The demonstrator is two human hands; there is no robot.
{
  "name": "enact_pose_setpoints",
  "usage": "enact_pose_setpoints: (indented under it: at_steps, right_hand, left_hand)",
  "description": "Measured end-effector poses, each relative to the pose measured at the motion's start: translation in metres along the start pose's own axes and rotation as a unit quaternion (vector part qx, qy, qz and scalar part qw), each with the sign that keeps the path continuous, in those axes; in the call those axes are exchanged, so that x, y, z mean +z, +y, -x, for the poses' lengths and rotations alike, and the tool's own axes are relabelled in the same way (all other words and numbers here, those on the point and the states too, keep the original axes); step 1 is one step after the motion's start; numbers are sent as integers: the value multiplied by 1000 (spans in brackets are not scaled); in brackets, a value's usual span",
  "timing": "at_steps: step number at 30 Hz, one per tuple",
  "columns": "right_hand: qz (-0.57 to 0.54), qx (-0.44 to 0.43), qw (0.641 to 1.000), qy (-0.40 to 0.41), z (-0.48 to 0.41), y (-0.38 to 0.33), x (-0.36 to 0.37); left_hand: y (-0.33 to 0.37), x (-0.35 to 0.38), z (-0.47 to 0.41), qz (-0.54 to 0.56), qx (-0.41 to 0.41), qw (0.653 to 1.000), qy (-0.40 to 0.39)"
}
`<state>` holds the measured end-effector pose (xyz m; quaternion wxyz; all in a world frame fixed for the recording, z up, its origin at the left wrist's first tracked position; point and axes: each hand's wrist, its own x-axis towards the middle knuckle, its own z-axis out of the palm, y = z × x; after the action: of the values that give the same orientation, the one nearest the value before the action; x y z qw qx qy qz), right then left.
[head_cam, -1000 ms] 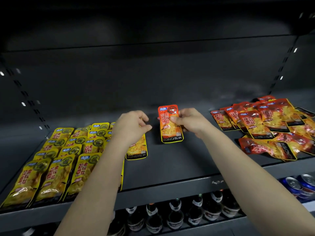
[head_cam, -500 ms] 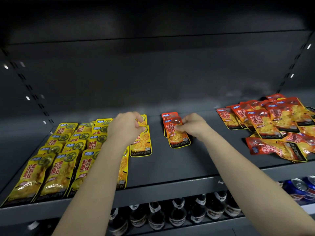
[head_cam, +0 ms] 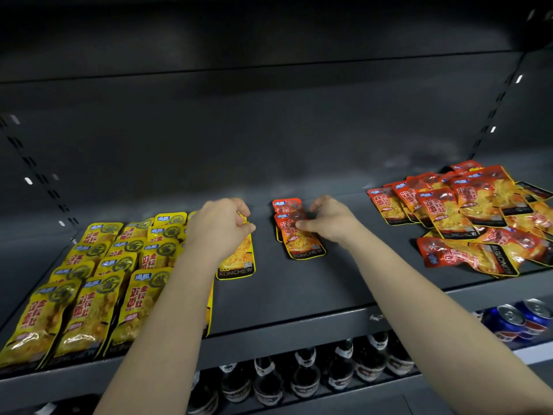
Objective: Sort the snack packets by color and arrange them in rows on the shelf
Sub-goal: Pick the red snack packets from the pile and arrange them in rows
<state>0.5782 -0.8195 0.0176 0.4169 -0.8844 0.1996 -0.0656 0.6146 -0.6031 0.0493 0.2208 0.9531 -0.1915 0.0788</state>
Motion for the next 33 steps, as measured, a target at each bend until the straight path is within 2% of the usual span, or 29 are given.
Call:
enact_pose_setpoints:
  at_steps: [5, 13, 21, 33]
  right_hand:
    - [43, -39, 998, -4, 10, 10, -30]
    - [130, -78, 985, 82, 34, 47, -111]
    - [157, -41, 978, 132, 52, 99, -180]
    - [172, -33, 977, 120, 53, 162, -238]
  left_hand:
    - [31, 11, -5, 15, 28, 999, -15]
    - [99, 41, -10, 32, 76, 995, -56]
    - [181, 71, -6, 10, 117, 990, -84]
    - [281, 114, -7, -21, 138, 987, -83]
